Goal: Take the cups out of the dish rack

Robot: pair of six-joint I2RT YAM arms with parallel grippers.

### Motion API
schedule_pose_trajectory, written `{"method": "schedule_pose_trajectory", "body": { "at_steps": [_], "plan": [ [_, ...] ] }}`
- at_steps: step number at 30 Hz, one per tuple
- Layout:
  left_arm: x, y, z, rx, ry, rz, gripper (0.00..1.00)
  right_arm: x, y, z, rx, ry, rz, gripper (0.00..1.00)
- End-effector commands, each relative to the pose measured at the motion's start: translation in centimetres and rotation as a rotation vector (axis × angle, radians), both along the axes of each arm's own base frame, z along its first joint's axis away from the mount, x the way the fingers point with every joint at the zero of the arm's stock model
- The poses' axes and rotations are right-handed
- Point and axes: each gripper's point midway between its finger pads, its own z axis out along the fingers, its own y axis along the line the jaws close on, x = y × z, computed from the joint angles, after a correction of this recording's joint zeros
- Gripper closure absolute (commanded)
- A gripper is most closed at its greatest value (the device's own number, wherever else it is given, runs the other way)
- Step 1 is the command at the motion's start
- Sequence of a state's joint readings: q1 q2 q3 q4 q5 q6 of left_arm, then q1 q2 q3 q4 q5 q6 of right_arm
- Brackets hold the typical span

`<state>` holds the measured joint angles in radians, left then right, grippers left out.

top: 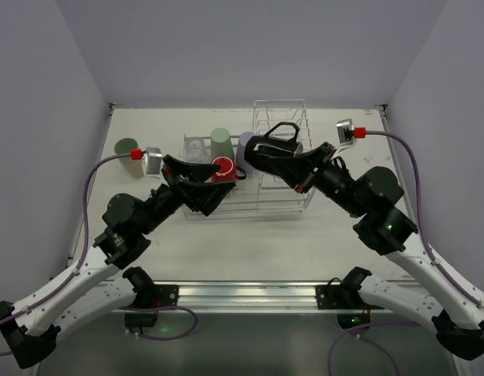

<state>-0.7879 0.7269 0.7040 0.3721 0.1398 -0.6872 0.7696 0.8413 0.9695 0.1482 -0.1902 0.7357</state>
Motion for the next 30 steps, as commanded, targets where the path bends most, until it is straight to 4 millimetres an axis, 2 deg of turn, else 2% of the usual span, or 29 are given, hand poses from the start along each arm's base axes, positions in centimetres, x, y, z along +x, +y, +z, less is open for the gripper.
{"method": "schedule_pose_trajectory", "body": {
  "at_steps": [1, 2, 3, 4, 5, 6, 7, 8, 9, 10, 12, 13, 15, 16, 17, 19, 20, 22, 23, 24, 26, 27, 30],
  "plan": [
    [-0.2, 1.7, 0.9, 0.078, -0.055, 0.08, 0.0, 0.8, -5.1, 4.5, -0.075, -0.125, -0.248, 1.0],
    [-0.3, 2.2, 1.1, 0.096, -0.061, 0.094, 0.0, 1.0, -6.5, 5.3, -0.09, -0.132, -0.31, 1.0],
    [-0.1, 2.7, 0.9, 0.12, -0.055, 0.126, 0.0, 1.6, -7.9, 3.9, -0.176, -0.112, -0.377, 1.0],
    [0.0, 3.4, -0.6, 0.192, -0.036, 0.15, 0.0, 2.9, -10.2, 3.7, -0.21, -0.087, -0.504, 1.0],
    [0.0, 4.0, -0.9, 0.225, -0.024, 0.175, 0.0, 3.3, -11.8, 4.0, -0.237, -0.079, -0.572, 1.0],
    [0.3, 5.2, -1.5, 0.254, -0.005, 0.232, 0.0, 4.2, -13.3, 2.1, -0.339, -0.036, -0.642, 1.0],
    [0.4, 5.9, -3.5, 0.341, 0.027, 0.255, 0.0, 5.7, -16.4, 1.2, -0.387, 0.015, -0.79, 1.0],
    [0.5, 6.7, -3.9, 0.372, 0.037, 0.284, 0.0, 6.3, -18.0, 0.6, -0.432, 0.047, -0.852, 1.0],
    [0.9, 7.7, -4.7, 0.407, 0.058, 0.335, 0.0, 6.9, -19.7, -1.1, -0.505, 0.102, -0.913, 1.0],
    [0.7, 8.6, -6.2, 0.466, 0.08, 0.355, 0.0, 8.3, -22.4, -2.3, -0.551, 0.155, -1.021, 1.0],
    [1.0, 9.8, -8.1, 0.522, 0.113, 0.409, 0.0, 9.4, -24.6, -4.6, -0.604, 0.218, -1.085, 1.0],
    [0.8, 10.4, -8.7, 0.536, 0.114, 0.419, 0.0, 10.3, -26.4, -5.7, -0.617, 0.267, -1.131, 1.0],
    [0.8, 10.8, -9.9, 0.555, 0.119, 0.437, 0.0, 11.7, -26.9, -6.9, -0.621, 0.301, -1.125, 1.0],
    [0.8, 10.9, -10.9, 0.572, 0.119, 0.44, 0.0, 12.3, -28.0, -7.5, -0.629, 0.327, -1.157, 1.0],
    [0.9, 11.0, -11.4, 0.582, 0.121, 0.446, 0.0, 14.0, -28.2, -9.1, -0.661, 0.373, -1.152, 1.0],
    [1.0, 11.3, -12.6, 0.601, 0.131, 0.457, 0.0, 16.1, -29.1, -10.7, -0.665, 0.424, -1.156, 1.0],
    [0.9, 11.1, -12.8, 0.601, 0.127, 0.445, 0.0, 17.9, -29.2, -13.0, -0.701, 0.486, -1.135, 1.0],
    [0.7, 11.0, -12.8, 0.612, 0.126, 0.432, 0.0, 19.7, -29.8, -14.9, -0.717, 0.538, -1.141, 1.0],
    [0.7, 11.0, -12.9, 0.611, 0.124, 0.428, 0.0, 20.5, -30.8, -15.5, -0.706, 0.56, -1.153, 1.0],
    [0.6, 10.9, -13.0, 0.614, 0.124, 0.423, 0.0, 22.0, -30.9, -17.3, -0.698, 0.608, -1.135, 1.0],
    [0.5, 11.0, -13.0, 0.616, 0.115, 0.419, 0.0, 23.6, -31.2, -18.2, -0.658, 0.648, -1.092, 1.0],
    [0.4, 10.8, -12.9, 0.612, 0.109, 0.408, 0.0, 24.8, -31.1, -20.6, -0.669, 0.706, -1.059, 1.0],
    [0.2, 10.8, -12.8, 0.615, 0.101, 0.398, 0.0, 26.3, -30.9, -22.9, -0.696, 0.775, -1.019, 1.0]
  ]
}}
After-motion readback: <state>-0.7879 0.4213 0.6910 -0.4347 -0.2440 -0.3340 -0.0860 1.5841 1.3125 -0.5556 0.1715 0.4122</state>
